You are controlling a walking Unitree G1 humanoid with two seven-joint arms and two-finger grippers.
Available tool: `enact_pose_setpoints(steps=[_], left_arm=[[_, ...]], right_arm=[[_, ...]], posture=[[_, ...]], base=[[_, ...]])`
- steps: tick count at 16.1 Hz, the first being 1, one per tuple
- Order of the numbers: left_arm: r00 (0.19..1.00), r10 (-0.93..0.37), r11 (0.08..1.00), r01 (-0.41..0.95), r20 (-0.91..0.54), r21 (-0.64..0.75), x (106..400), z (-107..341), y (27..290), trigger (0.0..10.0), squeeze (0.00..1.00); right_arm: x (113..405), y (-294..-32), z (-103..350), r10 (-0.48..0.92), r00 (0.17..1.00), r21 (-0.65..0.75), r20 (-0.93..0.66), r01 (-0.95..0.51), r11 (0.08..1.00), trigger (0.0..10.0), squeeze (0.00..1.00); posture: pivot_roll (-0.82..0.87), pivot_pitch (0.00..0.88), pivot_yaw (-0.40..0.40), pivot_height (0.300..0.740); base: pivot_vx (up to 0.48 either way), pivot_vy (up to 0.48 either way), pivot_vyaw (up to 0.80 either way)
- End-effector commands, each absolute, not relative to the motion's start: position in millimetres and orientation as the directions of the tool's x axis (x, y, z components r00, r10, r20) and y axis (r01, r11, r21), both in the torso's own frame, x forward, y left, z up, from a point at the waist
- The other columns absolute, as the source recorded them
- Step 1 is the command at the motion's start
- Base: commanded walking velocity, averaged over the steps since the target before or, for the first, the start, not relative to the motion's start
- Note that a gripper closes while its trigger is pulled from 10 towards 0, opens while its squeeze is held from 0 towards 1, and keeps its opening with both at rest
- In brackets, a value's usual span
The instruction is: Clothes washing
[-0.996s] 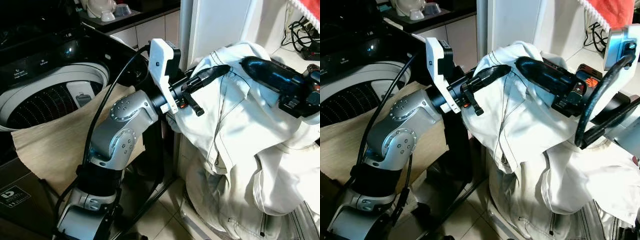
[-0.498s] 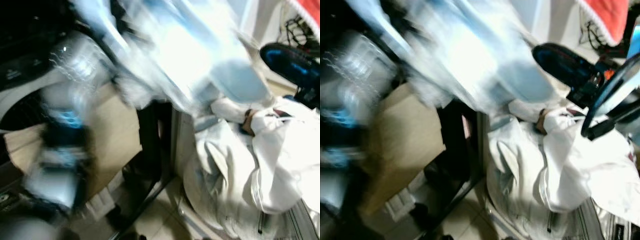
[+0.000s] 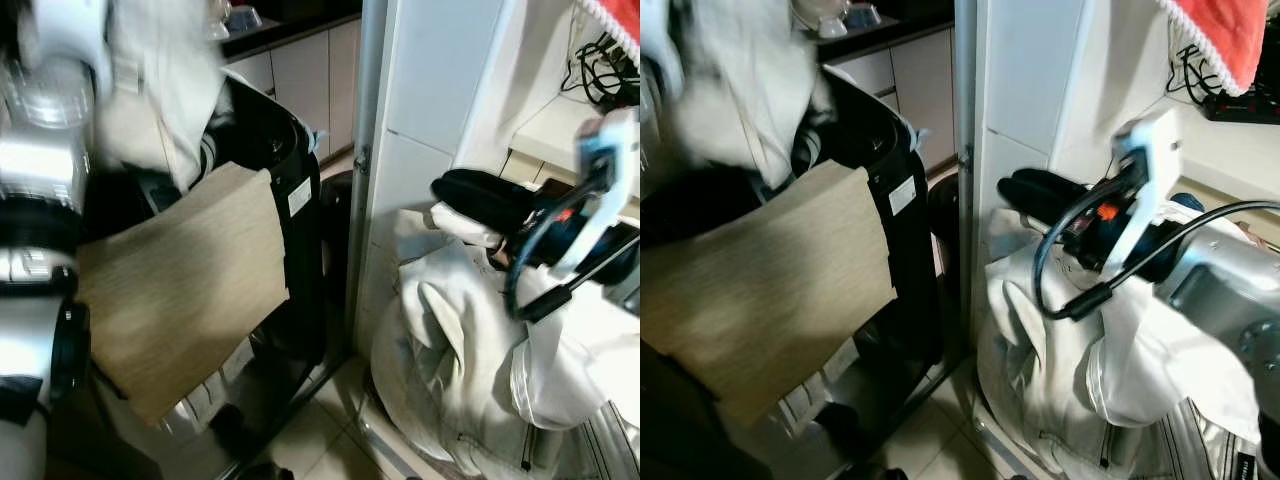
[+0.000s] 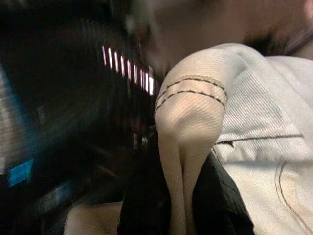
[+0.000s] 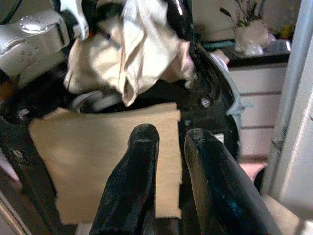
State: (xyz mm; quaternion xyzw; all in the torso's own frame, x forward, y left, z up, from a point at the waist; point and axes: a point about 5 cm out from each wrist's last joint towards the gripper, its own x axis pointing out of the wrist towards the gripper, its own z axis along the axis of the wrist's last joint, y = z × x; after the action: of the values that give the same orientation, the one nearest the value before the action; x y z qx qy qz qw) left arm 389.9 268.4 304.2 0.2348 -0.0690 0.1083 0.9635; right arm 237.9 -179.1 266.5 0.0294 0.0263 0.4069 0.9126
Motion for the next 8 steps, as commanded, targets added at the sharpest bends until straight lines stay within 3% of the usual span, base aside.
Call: enact_pose_setpoints(steps=[1,2,5,8], left_arm=[[0.946,0.223,0.840,-0.310,0.236,0.446,387.0,315.6,280.9,10.0,0.00],[0.945,0.256,0.828,-0.323,0.203,0.458,385.7,303.8,290.0,10.0,1.00],[0.943,0.326,0.838,-0.319,0.063,0.444,380.4,264.2,312.6,10.0,1.00],[0.949,0.302,0.928,-0.269,-0.096,0.257,378.5,236.2,321.3,10.0,1.00]], right_arm=[[236.2,-172.7,263.7,0.749,0.662,0.054,-0.036,-0.747,0.663,10.0,0.00],[236.0,-171.2,262.3,0.752,0.658,0.057,-0.039,-0.750,0.660,10.0,0.00],[237.7,-167.9,257.5,0.752,0.656,0.043,-0.064,-0.751,0.658,10.0,0.00],[235.5,-163.8,250.3,0.771,0.624,0.015,-0.127,-0.776,0.631,10.0,0.00]], posture=[[-0.20,0.000,0.080,0.740],[-0.20,0.000,0.075,0.740],[-0.20,0.000,0.066,0.740],[-0.20,0.000,0.061,0.740]], base=[[0.000,0.000,0.00],[0.000,0.000,0.00],[0.000,0.000,0.00],[0.000,0.000,0.00]])
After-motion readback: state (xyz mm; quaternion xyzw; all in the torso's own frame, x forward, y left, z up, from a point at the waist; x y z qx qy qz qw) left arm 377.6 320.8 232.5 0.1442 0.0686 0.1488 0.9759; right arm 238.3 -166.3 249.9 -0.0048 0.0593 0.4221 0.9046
